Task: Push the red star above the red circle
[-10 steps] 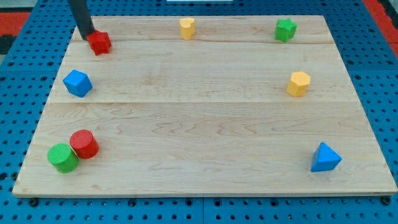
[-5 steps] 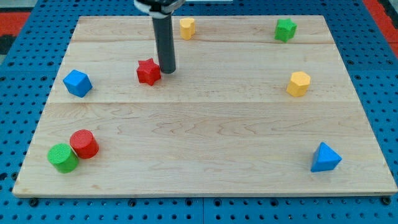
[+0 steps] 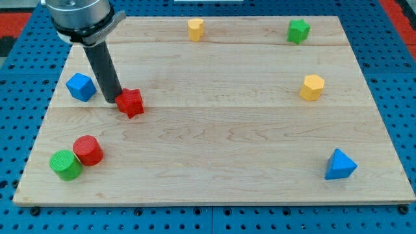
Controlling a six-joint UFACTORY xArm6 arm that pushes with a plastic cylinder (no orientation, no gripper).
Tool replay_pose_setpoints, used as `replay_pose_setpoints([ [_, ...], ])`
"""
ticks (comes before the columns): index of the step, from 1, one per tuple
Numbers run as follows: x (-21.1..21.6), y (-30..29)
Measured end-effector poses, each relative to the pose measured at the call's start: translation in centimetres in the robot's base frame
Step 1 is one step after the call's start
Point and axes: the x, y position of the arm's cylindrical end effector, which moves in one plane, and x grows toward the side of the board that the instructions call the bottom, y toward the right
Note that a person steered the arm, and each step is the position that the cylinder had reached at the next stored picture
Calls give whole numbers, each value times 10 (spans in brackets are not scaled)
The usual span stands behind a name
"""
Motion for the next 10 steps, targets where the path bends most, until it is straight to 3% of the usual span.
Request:
replay_pose_setpoints([
  [1,-23,51],
  [2,11,78],
  [3,31,38],
  [5,63,136],
  [6,93,135],
  [7,82,83],
  [8,38,41],
  [10,-2,30],
])
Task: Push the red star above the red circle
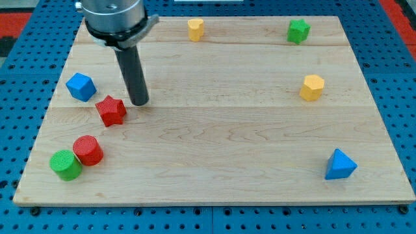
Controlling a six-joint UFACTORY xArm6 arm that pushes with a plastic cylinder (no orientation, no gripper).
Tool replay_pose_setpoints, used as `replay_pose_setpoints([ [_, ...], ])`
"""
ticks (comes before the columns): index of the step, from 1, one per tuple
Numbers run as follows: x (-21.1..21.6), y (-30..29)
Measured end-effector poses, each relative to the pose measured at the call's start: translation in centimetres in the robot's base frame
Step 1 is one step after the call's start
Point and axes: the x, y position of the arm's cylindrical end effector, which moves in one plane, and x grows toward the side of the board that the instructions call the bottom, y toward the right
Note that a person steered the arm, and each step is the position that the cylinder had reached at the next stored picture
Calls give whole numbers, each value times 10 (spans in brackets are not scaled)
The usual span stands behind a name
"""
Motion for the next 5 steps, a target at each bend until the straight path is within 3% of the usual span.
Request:
replay_pose_setpoints([
  [2,47,-92],
  [3,38,-63],
  [5,-47,149],
])
